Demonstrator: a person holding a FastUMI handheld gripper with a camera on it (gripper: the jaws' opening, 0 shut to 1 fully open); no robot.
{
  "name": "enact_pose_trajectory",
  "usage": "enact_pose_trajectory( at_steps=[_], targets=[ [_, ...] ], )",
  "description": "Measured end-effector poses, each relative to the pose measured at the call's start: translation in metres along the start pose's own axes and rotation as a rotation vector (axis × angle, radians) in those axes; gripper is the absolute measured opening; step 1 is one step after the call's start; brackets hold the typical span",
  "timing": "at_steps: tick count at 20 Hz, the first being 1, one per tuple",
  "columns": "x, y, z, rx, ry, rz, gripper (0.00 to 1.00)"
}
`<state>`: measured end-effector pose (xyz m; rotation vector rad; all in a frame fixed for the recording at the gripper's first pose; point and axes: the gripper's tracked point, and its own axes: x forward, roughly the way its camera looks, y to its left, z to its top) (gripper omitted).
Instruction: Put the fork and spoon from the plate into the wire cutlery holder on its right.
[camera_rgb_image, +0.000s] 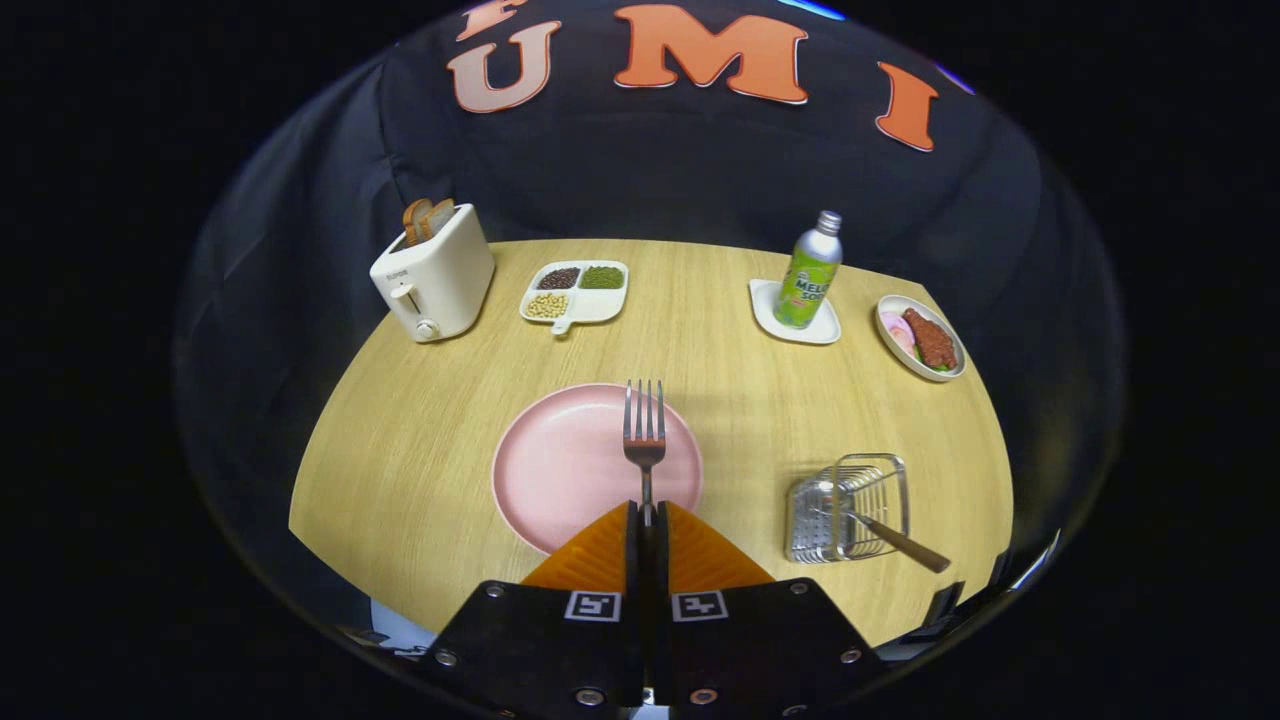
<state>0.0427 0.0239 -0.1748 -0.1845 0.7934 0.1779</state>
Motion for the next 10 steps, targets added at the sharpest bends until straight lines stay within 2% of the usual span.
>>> enact_pose_trajectory(
  at_steps=[4, 10],
  targets=[
    [-0.017, -0.041, -0.002, 0.021, 0.029, -0.032, 0.04],
    [-0.039, -0.094, -0.003, -0.022, 0.071, -0.084, 0.05]
  ],
)
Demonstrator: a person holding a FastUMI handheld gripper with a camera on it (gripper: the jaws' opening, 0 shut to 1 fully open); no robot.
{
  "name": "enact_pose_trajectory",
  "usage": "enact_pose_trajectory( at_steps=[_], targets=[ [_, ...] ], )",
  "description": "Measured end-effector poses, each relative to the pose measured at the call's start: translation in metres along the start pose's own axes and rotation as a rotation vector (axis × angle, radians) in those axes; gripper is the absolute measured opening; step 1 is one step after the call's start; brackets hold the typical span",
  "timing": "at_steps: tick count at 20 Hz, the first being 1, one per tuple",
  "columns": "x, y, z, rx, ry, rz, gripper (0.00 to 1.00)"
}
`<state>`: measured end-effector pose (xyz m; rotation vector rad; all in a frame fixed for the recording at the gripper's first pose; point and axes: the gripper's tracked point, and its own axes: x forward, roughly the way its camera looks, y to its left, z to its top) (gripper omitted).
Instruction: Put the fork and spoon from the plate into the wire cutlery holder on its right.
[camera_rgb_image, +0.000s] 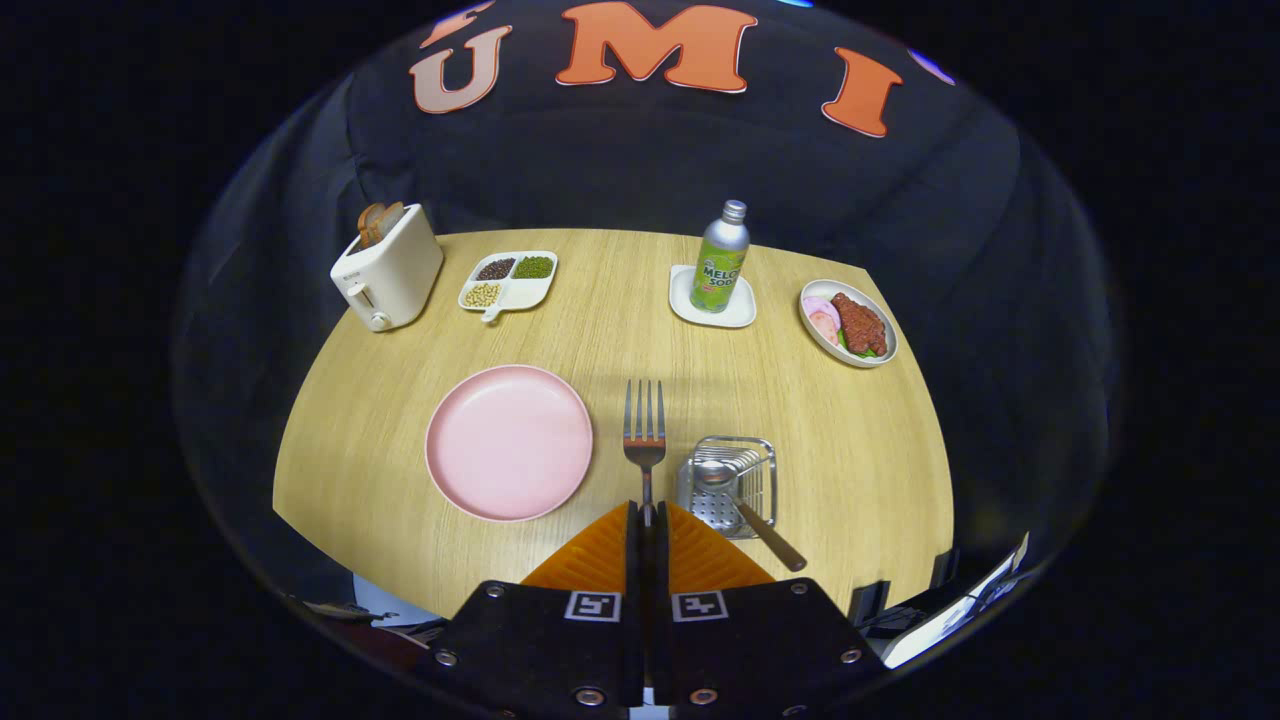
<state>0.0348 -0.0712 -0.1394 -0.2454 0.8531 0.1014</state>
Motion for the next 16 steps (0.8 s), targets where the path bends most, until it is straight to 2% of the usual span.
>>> enact_pose_trajectory(
  at_steps=[11, 16],
  targets=[
    [0.003, -0.066, -0.025, -0.147, 0.186, -0.030, 0.04],
    [0.012, -0.076, -0.034, -0.217, 0.283, -0.009, 0.04]
  ],
)
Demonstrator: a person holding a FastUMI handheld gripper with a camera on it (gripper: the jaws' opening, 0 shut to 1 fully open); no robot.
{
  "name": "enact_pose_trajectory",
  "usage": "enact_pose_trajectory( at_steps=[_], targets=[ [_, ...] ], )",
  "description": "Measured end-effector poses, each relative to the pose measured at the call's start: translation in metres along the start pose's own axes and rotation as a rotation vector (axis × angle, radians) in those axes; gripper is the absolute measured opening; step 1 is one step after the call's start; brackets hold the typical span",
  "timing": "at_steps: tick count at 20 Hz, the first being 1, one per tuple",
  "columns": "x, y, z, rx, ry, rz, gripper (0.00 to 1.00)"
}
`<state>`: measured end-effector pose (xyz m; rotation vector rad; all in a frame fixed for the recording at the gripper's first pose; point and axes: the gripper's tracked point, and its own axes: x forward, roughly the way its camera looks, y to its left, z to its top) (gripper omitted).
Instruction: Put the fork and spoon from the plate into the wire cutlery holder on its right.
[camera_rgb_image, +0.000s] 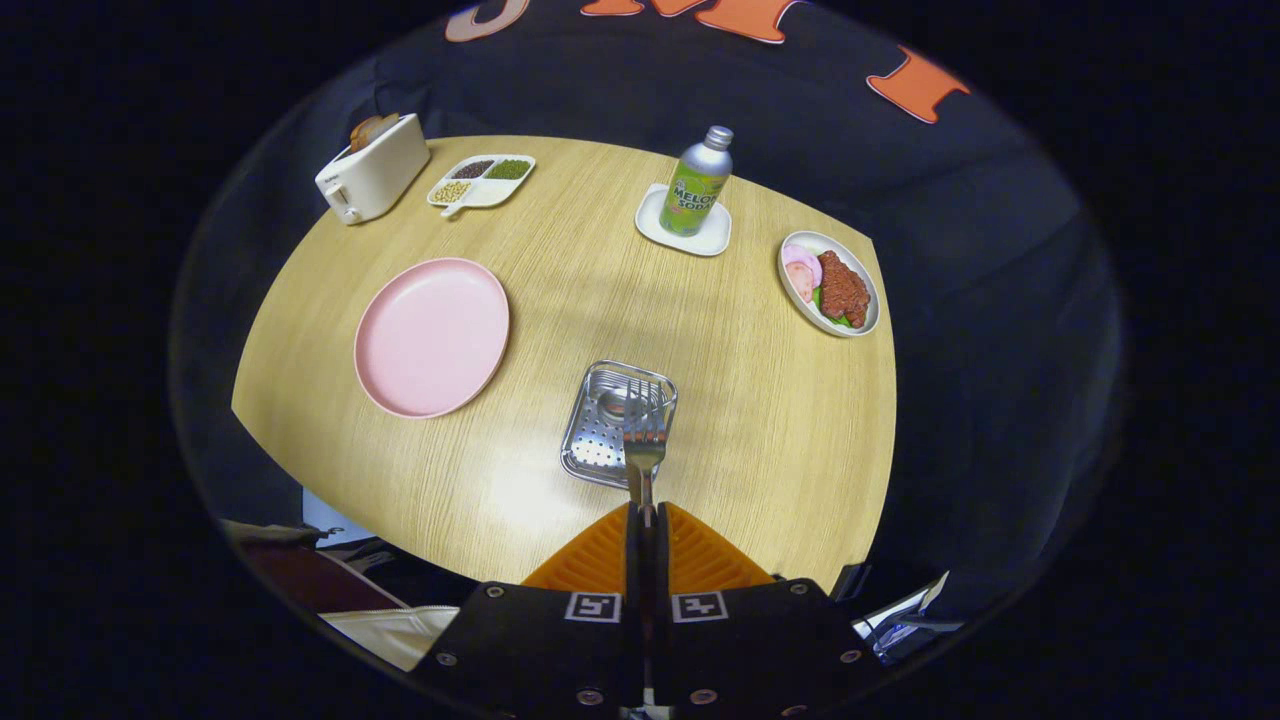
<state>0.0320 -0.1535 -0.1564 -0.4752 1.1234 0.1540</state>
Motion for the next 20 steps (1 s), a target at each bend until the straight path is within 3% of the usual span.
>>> enact_pose_trajectory(
  at_steps=[10, 20],
  targets=[
    [0.027, 0.011, 0.007, -0.112, 0.163, 0.071, 0.04],
    [0.054, 0.023, 0.014, -0.240, 0.275, 0.069, 0.04]
  ],
)
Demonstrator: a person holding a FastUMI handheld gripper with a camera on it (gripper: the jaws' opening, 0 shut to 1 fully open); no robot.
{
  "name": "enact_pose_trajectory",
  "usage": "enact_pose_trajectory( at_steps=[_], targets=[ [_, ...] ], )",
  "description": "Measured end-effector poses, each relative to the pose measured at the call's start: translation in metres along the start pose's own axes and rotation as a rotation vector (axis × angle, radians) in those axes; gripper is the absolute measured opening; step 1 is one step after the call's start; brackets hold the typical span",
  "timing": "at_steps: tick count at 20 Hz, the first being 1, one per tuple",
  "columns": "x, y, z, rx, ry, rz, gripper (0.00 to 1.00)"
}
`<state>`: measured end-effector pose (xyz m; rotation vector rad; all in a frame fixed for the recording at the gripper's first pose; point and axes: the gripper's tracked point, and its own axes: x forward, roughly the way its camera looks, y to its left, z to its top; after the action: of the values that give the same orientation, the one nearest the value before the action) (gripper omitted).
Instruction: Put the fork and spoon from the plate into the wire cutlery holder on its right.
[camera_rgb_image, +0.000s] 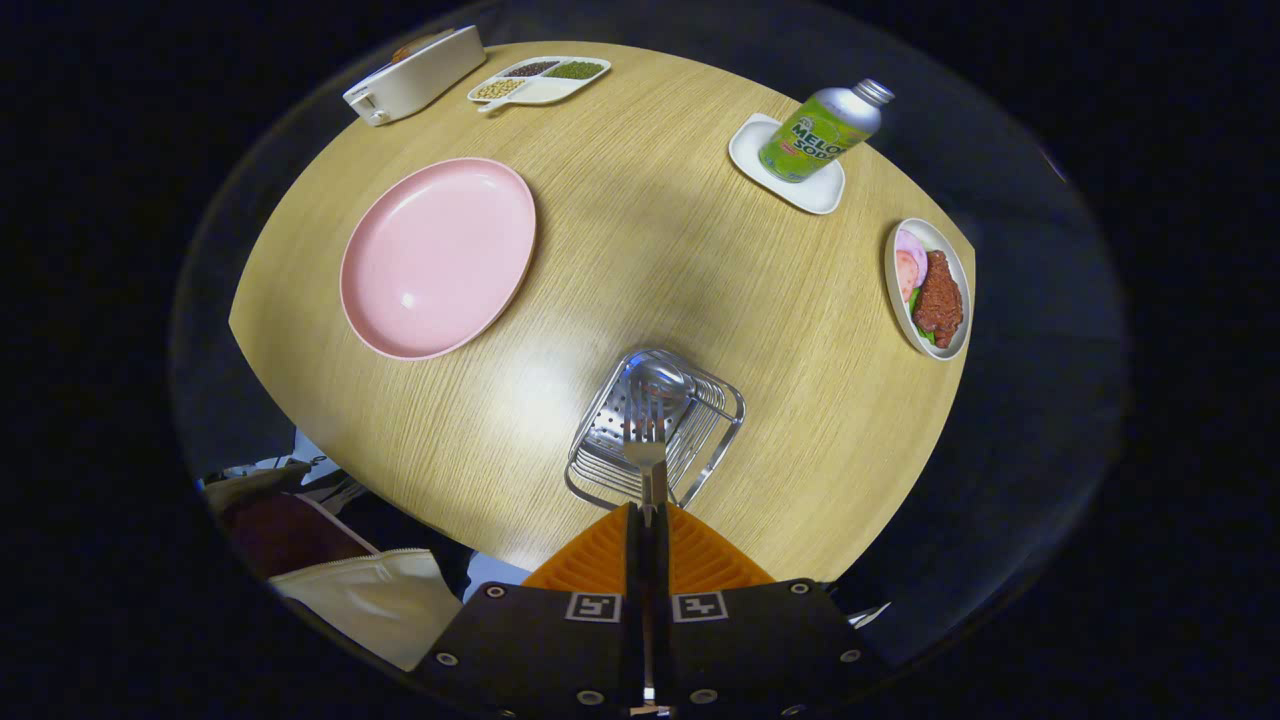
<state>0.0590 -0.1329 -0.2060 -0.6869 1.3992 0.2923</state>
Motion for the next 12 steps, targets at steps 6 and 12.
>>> enact_pose_trajectory(
  at_steps=[6, 12],
  targets=[
    [0.010, 0.002, 0.005, -0.023, 0.047, -0.005, 0.06],
    [0.014, 0.005, 0.010, -0.025, 0.046, -0.007, 0.08]
  ],
)
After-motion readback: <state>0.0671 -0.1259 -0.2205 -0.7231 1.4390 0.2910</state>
